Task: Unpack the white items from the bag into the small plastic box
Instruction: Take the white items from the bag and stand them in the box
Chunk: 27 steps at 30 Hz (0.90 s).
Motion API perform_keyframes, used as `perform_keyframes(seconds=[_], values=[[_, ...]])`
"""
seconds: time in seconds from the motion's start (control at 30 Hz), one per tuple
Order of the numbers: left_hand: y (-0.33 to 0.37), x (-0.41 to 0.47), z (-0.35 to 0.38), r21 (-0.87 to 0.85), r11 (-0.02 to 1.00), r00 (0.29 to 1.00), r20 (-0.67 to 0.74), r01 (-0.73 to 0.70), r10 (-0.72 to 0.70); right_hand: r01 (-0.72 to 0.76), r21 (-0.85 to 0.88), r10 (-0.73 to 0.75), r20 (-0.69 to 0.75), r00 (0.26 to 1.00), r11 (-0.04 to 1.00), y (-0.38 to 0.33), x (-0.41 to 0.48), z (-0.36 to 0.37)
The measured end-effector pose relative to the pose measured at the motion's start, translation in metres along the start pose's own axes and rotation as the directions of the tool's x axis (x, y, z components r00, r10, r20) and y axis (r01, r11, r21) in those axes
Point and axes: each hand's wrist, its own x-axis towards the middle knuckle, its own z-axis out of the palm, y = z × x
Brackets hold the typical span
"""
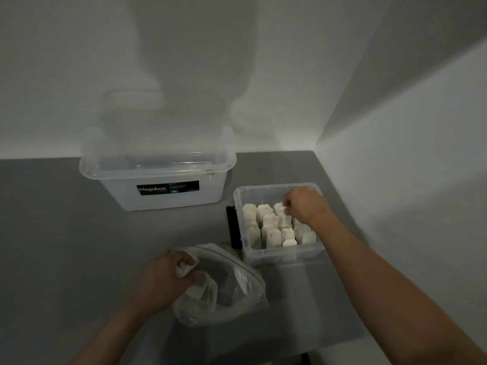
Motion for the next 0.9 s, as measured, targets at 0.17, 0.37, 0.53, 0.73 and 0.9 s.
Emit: perform_keyframes(seconds=[0.17,0.37,0.53,0.73,0.9], values=[[-0.001,0.001,-0.004,0.042,0.999,0.999,0.043,-0.006,0.004,-0.028,0.025,0.028,-0.013,1.0,0.999,0.002,-0.003,-0.003],[0.005,0.003,-0.011,0.164,0.983,0.993,0.101,-0.083,0.067,-0.03,0.391,0.152,-0.284,0.947,0.92,-0.019,-0.062,-0.037],[0.002,0.004,-0.015,0.134,0.979,0.983,0.126,-0.153,0.137,0.163,0.698,0.174,-0.385,0.906,0.697,-0.096,-0.141,-0.043],[-0.007,0.003,-0.018,0.119,0.963,0.966,0.129,-0.242,0.226,0.125,0.692,-0.062,-0.115,0.991,0.711,-0.176,-0.176,0.013],[-0.012,-0.001,-0.021,0.121,0.94,0.939,0.178,-0.318,0.294,0.039,0.449,-0.045,0.002,0.999,0.893,-0.204,-0.153,0.073]])
